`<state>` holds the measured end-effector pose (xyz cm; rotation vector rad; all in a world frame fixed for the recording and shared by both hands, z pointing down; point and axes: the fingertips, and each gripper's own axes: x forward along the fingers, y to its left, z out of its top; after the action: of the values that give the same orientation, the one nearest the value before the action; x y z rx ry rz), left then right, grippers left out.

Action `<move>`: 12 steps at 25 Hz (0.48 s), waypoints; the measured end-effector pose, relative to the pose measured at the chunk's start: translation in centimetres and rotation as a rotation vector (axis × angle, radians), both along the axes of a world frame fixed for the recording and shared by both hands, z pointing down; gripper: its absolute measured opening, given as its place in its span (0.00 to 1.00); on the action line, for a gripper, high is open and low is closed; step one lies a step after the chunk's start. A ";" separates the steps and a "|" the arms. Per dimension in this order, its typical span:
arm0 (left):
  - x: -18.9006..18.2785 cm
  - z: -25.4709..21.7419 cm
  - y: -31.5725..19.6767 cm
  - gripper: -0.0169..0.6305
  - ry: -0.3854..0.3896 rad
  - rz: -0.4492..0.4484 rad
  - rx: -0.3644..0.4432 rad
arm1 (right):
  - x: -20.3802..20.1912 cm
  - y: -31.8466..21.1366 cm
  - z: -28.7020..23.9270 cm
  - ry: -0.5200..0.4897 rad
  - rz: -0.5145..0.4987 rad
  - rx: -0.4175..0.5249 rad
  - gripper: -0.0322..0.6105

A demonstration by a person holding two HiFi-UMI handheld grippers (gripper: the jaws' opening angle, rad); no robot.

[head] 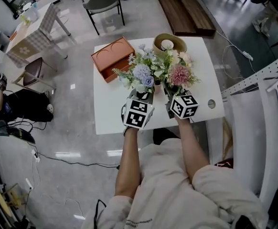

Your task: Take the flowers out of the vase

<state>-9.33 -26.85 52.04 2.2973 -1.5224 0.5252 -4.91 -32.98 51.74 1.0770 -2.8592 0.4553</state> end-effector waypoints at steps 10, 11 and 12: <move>0.7 -0.9 0.5 0.04 -0.014 0.028 0.014 | 0.7 0.2 -1.5 -0.002 0.033 0.031 0.10; 0.7 -1.0 0.5 0.04 -0.016 0.030 0.018 | 0.6 0.2 -1.7 0.002 0.033 0.038 0.10; 0.7 -1.0 0.6 0.04 -0.018 0.031 0.020 | 0.6 0.3 -1.8 0.003 0.033 0.043 0.10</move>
<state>-8.65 -26.28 51.02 2.3410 -1.5094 0.5428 -4.31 -32.70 49.90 1.1328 -2.8657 0.3952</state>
